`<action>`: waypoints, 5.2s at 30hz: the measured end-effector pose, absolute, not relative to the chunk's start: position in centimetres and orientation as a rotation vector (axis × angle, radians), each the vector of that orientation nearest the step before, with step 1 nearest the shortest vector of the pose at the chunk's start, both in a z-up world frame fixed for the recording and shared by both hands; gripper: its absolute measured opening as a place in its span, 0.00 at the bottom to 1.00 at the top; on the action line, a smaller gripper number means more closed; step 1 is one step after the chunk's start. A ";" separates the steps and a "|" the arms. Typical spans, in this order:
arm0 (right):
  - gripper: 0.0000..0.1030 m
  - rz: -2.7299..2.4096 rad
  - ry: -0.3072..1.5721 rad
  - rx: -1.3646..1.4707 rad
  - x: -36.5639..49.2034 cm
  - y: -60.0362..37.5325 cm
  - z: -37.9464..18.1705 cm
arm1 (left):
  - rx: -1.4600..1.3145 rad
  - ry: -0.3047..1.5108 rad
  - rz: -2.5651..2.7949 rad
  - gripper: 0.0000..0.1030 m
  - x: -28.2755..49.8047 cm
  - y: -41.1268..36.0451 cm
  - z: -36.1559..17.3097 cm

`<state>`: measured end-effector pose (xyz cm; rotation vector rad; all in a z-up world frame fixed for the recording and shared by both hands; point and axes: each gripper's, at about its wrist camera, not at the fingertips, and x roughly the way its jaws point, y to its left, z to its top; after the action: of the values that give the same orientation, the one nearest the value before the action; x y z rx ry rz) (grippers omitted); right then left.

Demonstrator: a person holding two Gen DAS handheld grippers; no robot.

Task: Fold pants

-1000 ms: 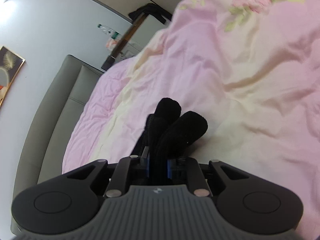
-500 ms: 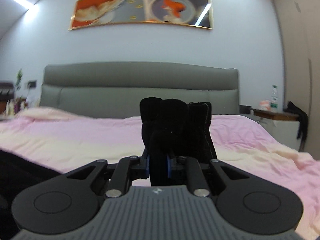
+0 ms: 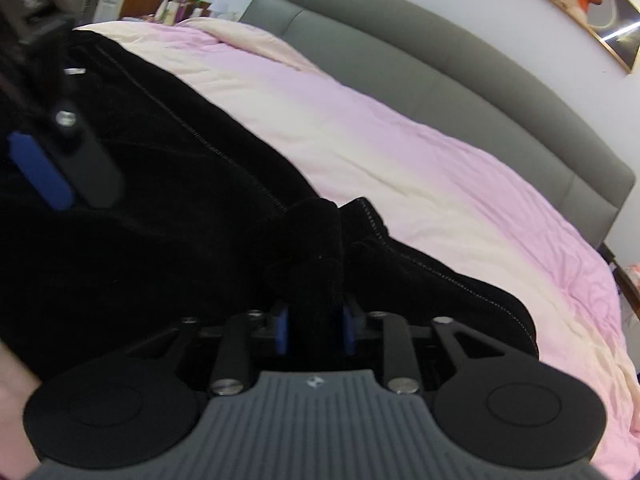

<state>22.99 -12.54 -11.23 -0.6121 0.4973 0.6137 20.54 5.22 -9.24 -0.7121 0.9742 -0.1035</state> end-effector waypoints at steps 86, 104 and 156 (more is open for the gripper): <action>0.28 0.268 0.663 0.101 34.1 -22.2 -10.8 | -0.689 0.993 -0.101 0.46 23.9 3.0 -12.4; 0.27 0.498 0.939 0.077 21.5 -22.1 -8.8 | -0.696 1.002 -0.101 0.48 23.9 2.7 -13.0; 0.23 0.898 0.782 -0.306 10.5 12.1 -11.1 | -1.117 0.453 0.405 0.89 3.1 31.6 -14.5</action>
<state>10.48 12.09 -11.13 -0.3058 0.7823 0.8983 3.12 31.55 -14.48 -1.1174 0.4527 0.4055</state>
